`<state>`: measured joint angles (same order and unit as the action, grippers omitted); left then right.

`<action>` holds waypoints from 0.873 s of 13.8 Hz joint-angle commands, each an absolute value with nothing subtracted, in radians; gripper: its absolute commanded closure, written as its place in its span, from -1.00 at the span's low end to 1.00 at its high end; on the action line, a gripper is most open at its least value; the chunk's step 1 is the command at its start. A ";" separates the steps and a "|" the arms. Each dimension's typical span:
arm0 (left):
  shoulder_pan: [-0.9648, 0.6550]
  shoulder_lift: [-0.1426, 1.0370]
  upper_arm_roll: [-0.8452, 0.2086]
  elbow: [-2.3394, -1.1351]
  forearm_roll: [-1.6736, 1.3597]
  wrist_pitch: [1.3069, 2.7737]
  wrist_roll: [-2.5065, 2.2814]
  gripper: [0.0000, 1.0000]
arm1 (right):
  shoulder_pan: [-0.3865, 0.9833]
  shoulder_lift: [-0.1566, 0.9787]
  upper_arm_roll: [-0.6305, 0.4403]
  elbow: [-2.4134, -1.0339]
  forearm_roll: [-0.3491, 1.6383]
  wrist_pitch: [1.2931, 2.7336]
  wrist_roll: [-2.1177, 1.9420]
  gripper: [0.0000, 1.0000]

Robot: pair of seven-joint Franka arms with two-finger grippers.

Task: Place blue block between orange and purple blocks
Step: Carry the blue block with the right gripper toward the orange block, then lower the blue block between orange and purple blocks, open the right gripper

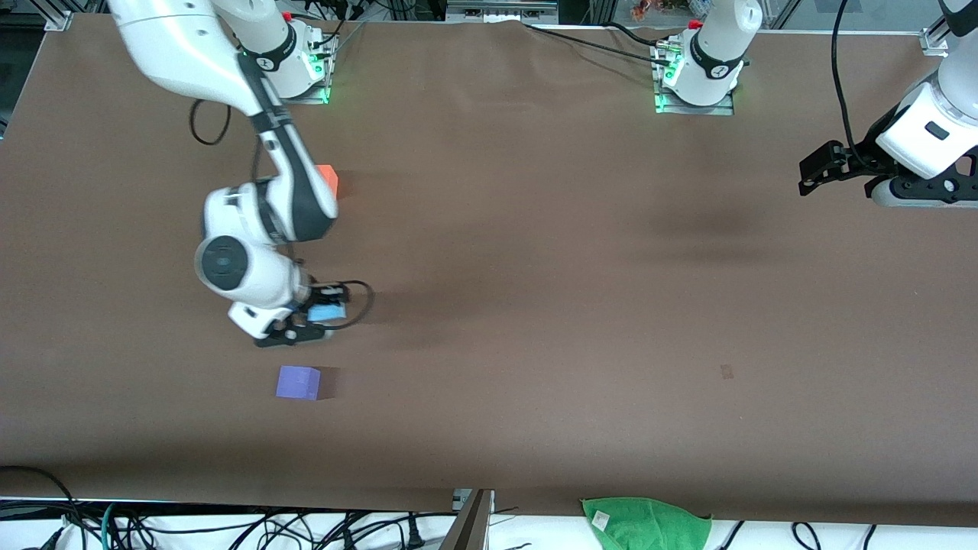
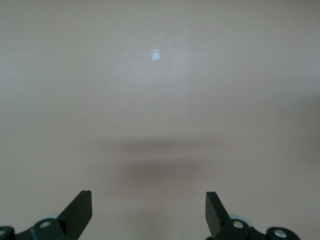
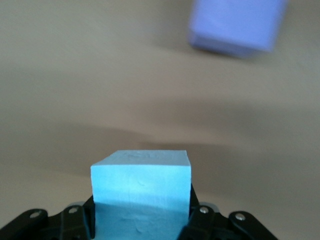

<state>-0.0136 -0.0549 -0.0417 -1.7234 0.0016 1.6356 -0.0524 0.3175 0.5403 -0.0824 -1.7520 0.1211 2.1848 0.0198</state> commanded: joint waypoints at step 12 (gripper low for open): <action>-0.023 -0.041 -0.040 -1.694 -0.020 1.626 -0.057 -1.00 | 0.295 0.452 -0.063 -2.143 0.238 2.606 0.091 0.76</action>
<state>-0.0170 -0.0549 -0.0430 -1.7223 0.0016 1.6356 -0.0525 0.2943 0.4508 -0.0650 -2.1216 0.2171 2.5798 0.0750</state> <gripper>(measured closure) 0.000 0.383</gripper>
